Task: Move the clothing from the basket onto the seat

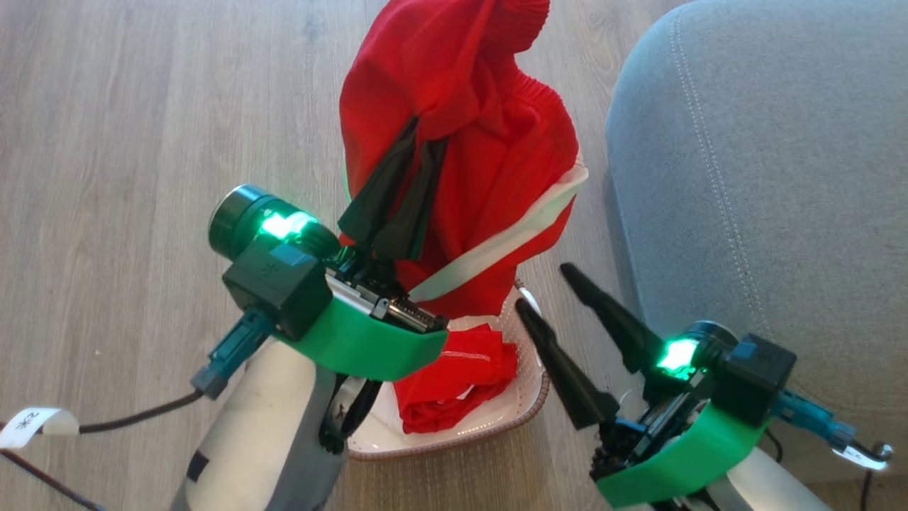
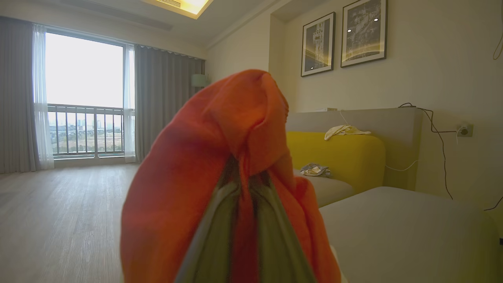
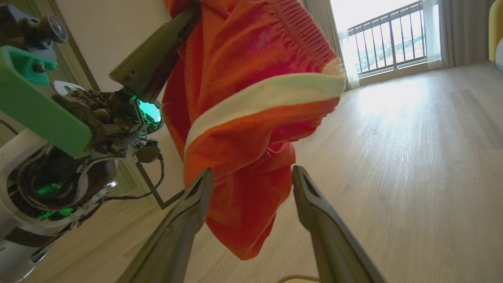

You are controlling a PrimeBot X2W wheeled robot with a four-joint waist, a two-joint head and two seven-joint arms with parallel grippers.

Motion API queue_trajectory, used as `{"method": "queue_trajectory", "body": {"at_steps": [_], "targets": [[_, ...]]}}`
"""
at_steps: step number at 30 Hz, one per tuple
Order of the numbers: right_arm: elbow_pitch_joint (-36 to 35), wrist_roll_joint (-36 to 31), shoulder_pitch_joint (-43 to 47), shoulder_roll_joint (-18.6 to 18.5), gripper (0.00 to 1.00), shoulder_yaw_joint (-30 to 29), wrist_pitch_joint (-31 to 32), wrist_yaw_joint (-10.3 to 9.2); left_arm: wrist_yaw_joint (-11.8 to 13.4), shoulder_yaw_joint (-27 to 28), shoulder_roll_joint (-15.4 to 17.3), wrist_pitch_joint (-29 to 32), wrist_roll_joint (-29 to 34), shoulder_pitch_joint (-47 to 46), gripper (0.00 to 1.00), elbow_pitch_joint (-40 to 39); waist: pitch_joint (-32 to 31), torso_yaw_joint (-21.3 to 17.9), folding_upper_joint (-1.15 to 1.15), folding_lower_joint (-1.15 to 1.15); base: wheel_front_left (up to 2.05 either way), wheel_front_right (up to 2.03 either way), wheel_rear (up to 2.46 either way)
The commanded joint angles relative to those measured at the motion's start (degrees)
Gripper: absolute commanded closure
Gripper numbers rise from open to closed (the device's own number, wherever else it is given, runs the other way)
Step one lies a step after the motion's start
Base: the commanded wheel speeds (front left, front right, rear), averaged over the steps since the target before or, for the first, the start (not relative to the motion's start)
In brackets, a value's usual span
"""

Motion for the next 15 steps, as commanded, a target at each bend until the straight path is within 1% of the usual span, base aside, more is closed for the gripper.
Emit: {"method": "queue_trajectory", "body": {"at_steps": [1,10,12,15], "targets": [[-2.84,1.29,-1.88,-1.20,0.00,1.92,0.02,0.40,-0.37,1.97,0.41,-0.24,0.55,-2.50,1.00,-1.67,0.01,0.16,0.00,0.00,0.00,0.00,0.00],[-2.47,3.11,-3.15,-1.04,0.00,2.52,0.02,0.40,-0.60,0.30,0.41,-0.24,1.54,-2.62,1.00,-1.68,0.21,0.44,0.00,0.00,0.00,0.00,0.00],[-1.92,2.56,-3.78,-1.55,0.00,3.46,0.02,0.40,-0.71,-0.41,0.41,-0.24,1.66,-2.56,1.00,-1.70,0.14,0.54,0.00,0.00,0.00,0.00,0.00],[-1.23,2.70,-4.24,-1.18,0.00,3.69,0.02,0.40,-0.86,-1.32,0.41,-0.24,1.66,-2.52,1.00,-1.77,0.05,0.69,0.00,0.00,0.00,0.00,0.00]]}}
